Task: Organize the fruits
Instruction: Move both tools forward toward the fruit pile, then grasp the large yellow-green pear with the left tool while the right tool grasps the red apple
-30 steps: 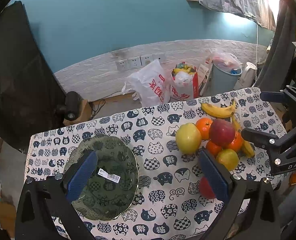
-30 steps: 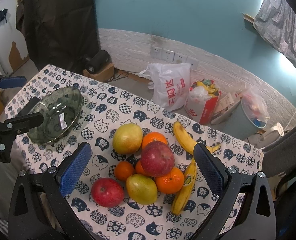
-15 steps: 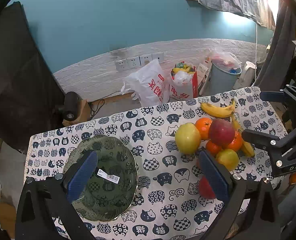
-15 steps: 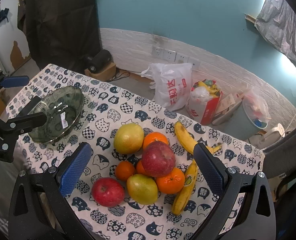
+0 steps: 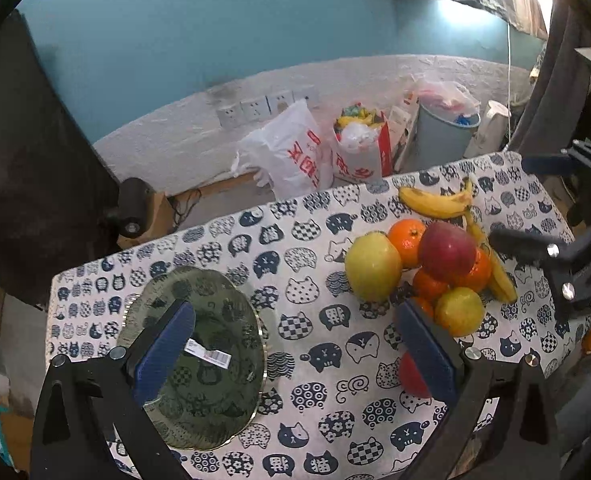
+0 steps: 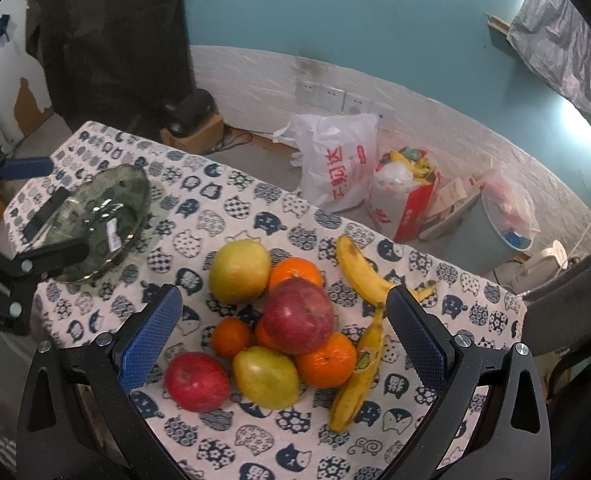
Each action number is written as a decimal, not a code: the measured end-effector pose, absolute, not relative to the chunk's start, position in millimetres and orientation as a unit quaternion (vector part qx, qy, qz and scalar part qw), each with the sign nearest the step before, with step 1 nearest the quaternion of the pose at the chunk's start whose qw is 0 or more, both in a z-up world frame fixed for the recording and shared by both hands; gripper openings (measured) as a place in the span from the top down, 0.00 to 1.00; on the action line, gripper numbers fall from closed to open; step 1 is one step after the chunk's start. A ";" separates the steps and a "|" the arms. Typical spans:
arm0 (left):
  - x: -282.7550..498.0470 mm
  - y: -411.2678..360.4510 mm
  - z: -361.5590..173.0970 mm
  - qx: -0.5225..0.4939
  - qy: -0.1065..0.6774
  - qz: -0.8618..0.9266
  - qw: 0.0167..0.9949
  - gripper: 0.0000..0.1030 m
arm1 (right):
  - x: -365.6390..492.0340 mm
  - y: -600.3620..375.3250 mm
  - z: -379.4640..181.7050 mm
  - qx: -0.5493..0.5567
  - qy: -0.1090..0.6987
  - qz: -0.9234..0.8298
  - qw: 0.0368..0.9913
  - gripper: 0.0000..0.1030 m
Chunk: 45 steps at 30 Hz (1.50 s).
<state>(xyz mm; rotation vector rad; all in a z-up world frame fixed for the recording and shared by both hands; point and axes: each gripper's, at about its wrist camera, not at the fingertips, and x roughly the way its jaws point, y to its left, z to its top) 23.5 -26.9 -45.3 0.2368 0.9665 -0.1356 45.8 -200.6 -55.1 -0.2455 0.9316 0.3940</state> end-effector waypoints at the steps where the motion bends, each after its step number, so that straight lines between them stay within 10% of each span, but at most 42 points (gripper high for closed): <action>1: 25.9 -28.8 -49.0 0.113 0.468 -0.070 0.874 0.01 | 50.3 -202.3 -58.5 -0.117 0.450 0.185 0.866 0.03; 22: 80.6 -43.3 -115.5 0.102 0.549 -0.094 0.824 0.01 | 100.9 -203.4 -150.8 -0.128 0.565 0.181 0.795 0.03; 33: 96.7 -56.0 -131.6 0.102 0.565 -0.100 0.813 0.01 | 107.2 -198.9 -173.3 -0.114 0.588 0.213 0.772 0.30; 45: 119.1 -69.2 -154.0 0.070 0.586 -0.106 0.801 0.01 | 105.2 -224.8 -153.7 -0.082 0.564 0.192 0.799 0.30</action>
